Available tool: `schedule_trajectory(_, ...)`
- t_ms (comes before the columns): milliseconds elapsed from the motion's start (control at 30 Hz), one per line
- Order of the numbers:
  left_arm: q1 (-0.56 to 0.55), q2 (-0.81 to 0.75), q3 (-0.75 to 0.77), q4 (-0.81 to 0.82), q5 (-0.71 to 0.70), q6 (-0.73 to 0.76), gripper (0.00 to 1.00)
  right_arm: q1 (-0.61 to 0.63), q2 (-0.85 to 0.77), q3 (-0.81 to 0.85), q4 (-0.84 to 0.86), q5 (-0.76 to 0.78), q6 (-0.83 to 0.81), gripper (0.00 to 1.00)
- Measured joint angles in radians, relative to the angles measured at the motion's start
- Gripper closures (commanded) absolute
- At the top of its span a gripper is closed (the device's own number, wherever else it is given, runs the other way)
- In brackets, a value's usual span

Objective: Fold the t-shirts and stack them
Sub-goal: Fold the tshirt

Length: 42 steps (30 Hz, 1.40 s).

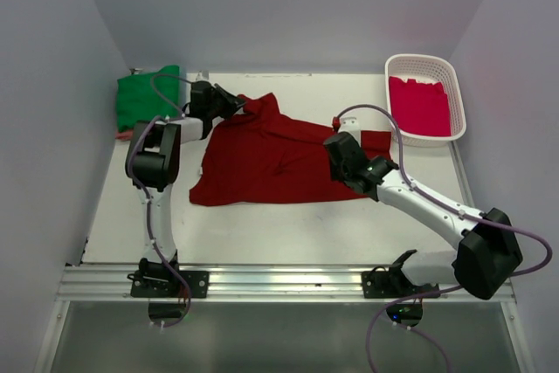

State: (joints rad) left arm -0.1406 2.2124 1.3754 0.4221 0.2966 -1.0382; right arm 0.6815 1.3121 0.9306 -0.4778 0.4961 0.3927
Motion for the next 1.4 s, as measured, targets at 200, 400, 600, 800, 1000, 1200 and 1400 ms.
schedule_trajectory(200, 0.015, -0.011, 0.023, -0.020, 0.014, 0.066, 1.00, -0.065, -0.060, -0.019, -0.009, 0.092, 0.060, 0.60)
schedule_trajectory(400, 0.050, -0.126, 0.002, -0.101, 0.010, 0.144, 1.00, -0.159, -0.052, -0.018, 0.000, 0.116, 0.092, 0.55)
schedule_trajectory(600, 0.103, -0.274, -0.030, -0.127, 0.009, 0.196, 1.00, -0.240, 0.111, 0.059, 0.009, 0.083, 0.098, 0.46)
schedule_trajectory(800, 0.167, -0.337, -0.081, -0.171, 0.014, 0.235, 1.00, -0.330, 0.307, 0.236, 0.034, 0.024, 0.098, 0.46)
schedule_trajectory(1000, 0.229, -0.337, -0.098, -0.213, 0.027, 0.240, 1.00, -0.410, 0.489, 0.423, 0.050, -0.018, 0.101, 0.46)
schedule_trajectory(1200, 0.240, -0.336, -0.098, -0.222, 0.042, 0.246, 1.00, -0.460, 0.686, 0.590, 0.029, -0.027, 0.107, 0.48)
schedule_trajectory(1400, 0.245, -0.327, -0.098, -0.222, 0.052, 0.246, 1.00, -0.482, 0.797, 0.665, 0.018, -0.049, 0.105, 0.50)
